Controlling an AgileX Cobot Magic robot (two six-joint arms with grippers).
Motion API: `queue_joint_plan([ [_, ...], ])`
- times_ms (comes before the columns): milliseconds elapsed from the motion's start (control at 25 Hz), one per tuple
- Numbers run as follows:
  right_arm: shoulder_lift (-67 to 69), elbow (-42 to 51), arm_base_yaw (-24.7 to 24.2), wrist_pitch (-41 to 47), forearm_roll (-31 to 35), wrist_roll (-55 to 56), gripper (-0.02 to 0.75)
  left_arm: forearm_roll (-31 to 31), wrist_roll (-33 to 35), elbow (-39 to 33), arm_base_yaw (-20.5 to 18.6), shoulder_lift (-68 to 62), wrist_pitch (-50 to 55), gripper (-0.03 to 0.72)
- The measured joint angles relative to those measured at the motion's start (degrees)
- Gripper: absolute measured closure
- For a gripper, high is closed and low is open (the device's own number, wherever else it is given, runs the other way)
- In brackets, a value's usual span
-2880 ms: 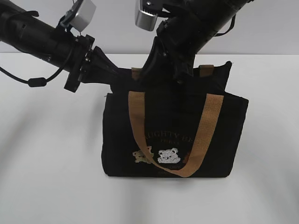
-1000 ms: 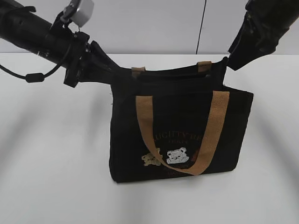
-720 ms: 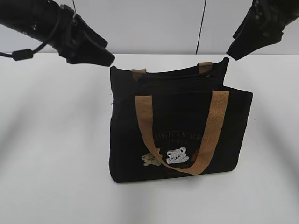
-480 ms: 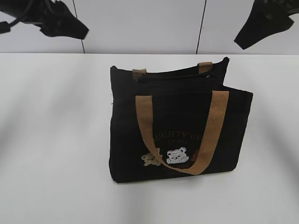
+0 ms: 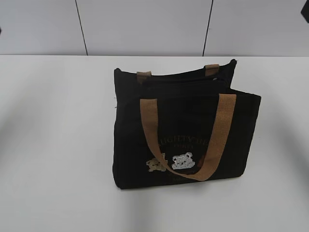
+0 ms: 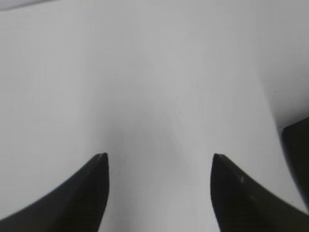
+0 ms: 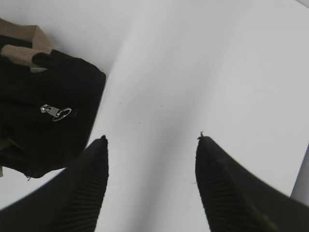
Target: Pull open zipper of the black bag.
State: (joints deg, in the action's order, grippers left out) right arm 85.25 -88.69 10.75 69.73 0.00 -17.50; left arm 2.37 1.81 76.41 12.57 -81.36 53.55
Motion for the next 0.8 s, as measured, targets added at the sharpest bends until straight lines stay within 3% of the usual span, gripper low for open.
queue_joint_plan([
  [120,-3.31,0.12,0.00,0.02,0.00,1.60,0.298,4.72,-3.99,0.00,0.00,2.85,8.40,0.199],
  [360,-15.01,7.82,0.00,0.02,1.18,2.47,0.298,4.75,-5.05,-2.70,0.00,12.54,15.50,0.199],
  [800,-43.21,33.29,0.00,0.00,2.96,2.58,0.297,1.29,-5.27,-24.69,0.00,43.86,15.88,0.199],
])
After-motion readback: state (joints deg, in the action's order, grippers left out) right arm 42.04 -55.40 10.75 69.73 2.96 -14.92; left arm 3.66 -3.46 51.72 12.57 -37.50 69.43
